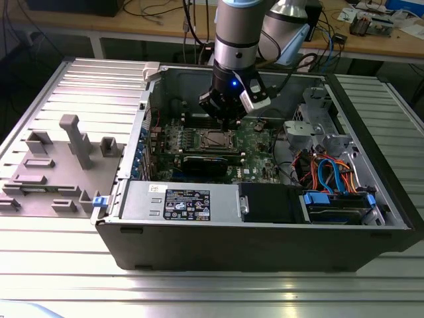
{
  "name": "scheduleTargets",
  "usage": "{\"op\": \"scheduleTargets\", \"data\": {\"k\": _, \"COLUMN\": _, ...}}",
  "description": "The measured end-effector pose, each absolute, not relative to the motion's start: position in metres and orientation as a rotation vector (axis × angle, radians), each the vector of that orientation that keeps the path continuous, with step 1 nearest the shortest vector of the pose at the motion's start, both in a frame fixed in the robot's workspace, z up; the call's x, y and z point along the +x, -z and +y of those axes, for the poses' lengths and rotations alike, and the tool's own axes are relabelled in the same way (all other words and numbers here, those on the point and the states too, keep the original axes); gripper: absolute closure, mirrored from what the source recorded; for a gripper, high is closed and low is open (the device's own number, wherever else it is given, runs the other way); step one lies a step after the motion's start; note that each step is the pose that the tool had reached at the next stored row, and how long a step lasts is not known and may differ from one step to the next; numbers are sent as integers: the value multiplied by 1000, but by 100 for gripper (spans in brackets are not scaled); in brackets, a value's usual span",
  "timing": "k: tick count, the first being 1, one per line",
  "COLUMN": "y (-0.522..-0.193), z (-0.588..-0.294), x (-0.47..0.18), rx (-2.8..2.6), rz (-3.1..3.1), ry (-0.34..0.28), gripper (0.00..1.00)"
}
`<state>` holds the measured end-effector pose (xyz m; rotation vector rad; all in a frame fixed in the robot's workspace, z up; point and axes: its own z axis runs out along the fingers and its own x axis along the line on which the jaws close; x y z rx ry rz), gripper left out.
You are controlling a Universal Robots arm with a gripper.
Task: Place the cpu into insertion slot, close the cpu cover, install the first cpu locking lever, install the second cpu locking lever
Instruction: 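Install the second cpu locking lever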
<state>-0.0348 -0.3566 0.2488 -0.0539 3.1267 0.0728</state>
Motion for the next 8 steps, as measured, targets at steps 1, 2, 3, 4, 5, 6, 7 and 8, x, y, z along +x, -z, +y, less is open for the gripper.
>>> {"op": "scheduleTargets", "data": {"k": 1, "y": -249, "z": -357, "x": -35, "rx": -54, "rz": 3127, "ry": -73, "gripper": 89}}
{"op": "scheduleTargets", "data": {"k": 2, "y": -249, "z": -358, "x": -35, "rx": -54, "rz": 3127, "ry": -73, "gripper": 89}}
{"op": "scheduleTargets", "data": {"k": 3, "y": -249, "z": -359, "x": -35, "rx": -54, "rz": 3127, "ry": -73, "gripper": 89}}
{"op": "scheduleTargets", "data": {"k": 4, "y": -249, "z": -359, "x": -35, "rx": -54, "rz": 3127, "ry": -73, "gripper": 89}}
{"op": "scheduleTargets", "data": {"k": 5, "y": -249, "z": -360, "x": -35, "rx": -54, "rz": 3127, "ry": -73, "gripper": 89}}
{"op": "scheduleTargets", "data": {"k": 6, "y": -249, "z": -361, "x": -35, "rx": -54, "rz": 3127, "ry": -73, "gripper": 89}}
{"op": "scheduleTargets", "data": {"k": 7, "y": -249, "z": -361, "x": -35, "rx": -54, "rz": 3127, "ry": -73, "gripper": 89}}
{"op": "scheduleTargets", "data": {"k": 8, "y": -249, "z": -361, "x": -35, "rx": -54, "rz": 3127, "ry": -73, "gripper": 89}}
